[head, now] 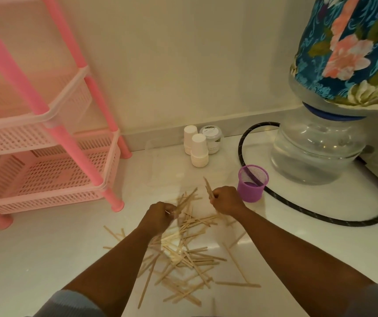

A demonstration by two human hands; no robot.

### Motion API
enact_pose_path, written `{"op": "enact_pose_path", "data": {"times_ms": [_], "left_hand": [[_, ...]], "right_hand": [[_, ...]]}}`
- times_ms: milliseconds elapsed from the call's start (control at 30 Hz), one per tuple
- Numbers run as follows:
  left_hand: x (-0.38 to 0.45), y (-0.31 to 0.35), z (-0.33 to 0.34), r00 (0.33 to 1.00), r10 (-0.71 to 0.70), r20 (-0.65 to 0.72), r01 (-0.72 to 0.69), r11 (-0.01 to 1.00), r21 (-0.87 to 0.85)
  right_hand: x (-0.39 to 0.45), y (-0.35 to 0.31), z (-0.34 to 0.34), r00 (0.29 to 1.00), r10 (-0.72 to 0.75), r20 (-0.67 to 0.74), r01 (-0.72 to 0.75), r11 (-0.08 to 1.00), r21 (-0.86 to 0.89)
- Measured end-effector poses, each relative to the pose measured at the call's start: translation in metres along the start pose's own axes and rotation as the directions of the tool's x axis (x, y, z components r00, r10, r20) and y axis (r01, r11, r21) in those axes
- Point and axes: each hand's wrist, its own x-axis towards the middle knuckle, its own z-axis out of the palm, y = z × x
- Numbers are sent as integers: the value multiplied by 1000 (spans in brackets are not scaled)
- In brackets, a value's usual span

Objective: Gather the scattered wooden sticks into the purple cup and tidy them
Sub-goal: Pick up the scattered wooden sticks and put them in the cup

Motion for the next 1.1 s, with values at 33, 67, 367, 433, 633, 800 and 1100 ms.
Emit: {"op": "enact_pose_path", "data": {"times_ms": [33,67,367,433,633,800,1100], "left_hand": [[3,6,-1,1000,-5,-4,5,999,-45],[6,12,-2,1000,3,-7,-4,996,-87],[38,87,-2,996,66,-63,-87,900,-427],[45,102,-3,996,61,-67,-87,848,-523],[69,157,-2,995,22,-96,-85,679,-729],[85,196,0,989,95,-113,-147,684,-715],[99,224,25,956,200,-216,-292,735,-612]], "right_hand": [[0,-2,-5,1000,-1,-19,1,1000,24],[0,-4,-10,999,1,-36,0,999,46],[-4,-9,-57,972,77,-221,0,944,330],[-5,-9,-68,959,82,-270,17,939,343],[-4,-2,-95,902,156,-402,44,895,444],[-2,5,-115,845,171,-507,74,901,427],[-4,21,-123,811,200,-550,64,904,423]]}}
